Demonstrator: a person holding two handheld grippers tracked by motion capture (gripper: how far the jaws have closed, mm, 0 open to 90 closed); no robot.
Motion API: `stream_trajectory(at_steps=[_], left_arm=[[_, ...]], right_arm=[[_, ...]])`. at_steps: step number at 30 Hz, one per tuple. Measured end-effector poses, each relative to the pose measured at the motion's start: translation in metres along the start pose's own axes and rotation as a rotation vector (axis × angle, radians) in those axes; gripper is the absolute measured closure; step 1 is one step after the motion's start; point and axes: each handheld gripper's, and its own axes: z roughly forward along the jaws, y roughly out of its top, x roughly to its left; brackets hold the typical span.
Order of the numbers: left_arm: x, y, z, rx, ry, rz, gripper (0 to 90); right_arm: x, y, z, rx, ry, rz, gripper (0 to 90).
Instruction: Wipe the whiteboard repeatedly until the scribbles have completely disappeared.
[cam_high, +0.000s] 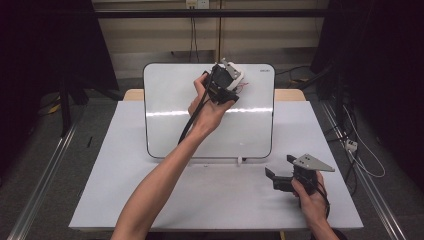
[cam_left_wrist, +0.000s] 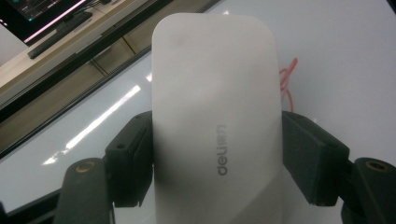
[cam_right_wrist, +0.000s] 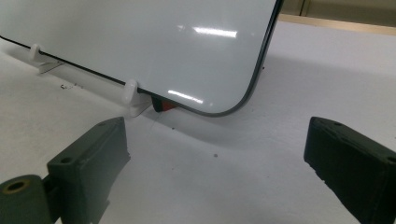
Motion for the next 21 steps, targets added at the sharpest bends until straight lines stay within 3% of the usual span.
stream_trajectory(at_steps=[3, 10, 17, 21], left_arm=[[-0.006, 0.003, 0.003, -0.002, -0.006, 0.011, 30.7], [-0.026, 0.009, 0.007, 0.018, -0.031, 0.087, 30.6], [-0.044, 0.009, 0.010, 0.033, -0.058, 0.122, 30.4], [-0.044, 0.008, 0.009, 0.030, -0.065, 0.121, 30.5]], right_arm=[[0.000, 0.000, 0.000, 0.000, 0.000, 0.002, 5.9], [0.000, 0.000, 0.000, -0.001, 0.001, 0.001, 5.9], [0.000, 0.000, 0.001, -0.001, -0.002, -0.003, 5.9], [0.001, 0.000, 0.000, -0.003, 0.003, -0.006, 5.9]])
